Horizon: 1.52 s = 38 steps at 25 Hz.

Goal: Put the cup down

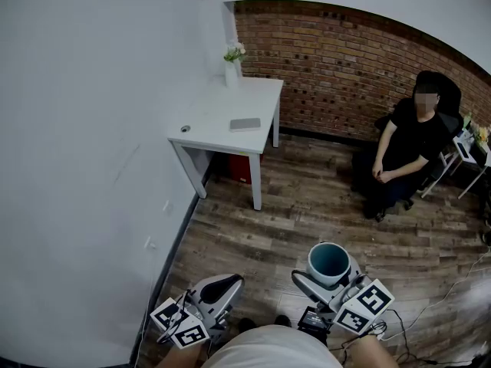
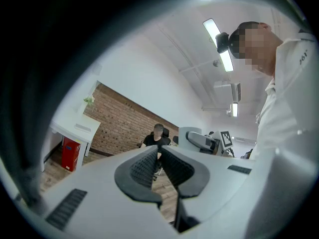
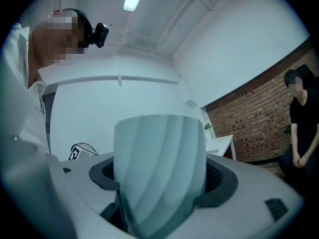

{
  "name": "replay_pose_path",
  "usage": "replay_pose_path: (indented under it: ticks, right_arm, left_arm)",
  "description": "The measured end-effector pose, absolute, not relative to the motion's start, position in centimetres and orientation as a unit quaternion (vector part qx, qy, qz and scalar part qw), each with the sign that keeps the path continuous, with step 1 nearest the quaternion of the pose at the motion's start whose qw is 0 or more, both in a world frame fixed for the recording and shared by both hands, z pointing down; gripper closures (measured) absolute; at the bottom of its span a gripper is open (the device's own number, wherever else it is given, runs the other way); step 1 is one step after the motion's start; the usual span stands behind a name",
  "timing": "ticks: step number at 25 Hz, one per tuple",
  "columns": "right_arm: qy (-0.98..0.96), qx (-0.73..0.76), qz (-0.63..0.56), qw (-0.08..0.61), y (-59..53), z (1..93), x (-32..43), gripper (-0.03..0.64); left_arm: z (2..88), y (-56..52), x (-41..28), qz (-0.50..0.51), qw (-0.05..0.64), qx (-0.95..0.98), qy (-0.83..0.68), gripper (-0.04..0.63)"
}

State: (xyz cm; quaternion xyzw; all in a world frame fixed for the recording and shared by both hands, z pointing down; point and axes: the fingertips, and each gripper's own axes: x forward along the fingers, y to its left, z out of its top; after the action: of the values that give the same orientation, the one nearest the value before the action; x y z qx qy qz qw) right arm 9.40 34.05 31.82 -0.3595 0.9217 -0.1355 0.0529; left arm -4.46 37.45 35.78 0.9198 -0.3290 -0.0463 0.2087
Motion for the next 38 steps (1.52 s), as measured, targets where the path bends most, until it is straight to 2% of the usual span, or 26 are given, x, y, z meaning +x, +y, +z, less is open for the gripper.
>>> replay_pose_path:
  ticks: [14,24,38]
  right_arm:
    - [0.921,-0.364,-0.136,0.040,33.9,32.4,9.0,0.238]
    - [0.931,-0.351,-0.098,0.019,29.4,32.4,5.1,0.238]
    - [0.916,-0.384,-0.112,0.012,26.1,34.5,3.9,0.238]
  left_arm:
    - [36.1,37.2,-4.8,-0.045,0.214,0.919,-0.328,0.563]
    - [36.2,31.0,-4.8,-0.021,0.174,0.930,-0.322,0.563]
    - [36.9,28.8,-9.1,-0.029,0.187,0.928,-0.320,0.563]
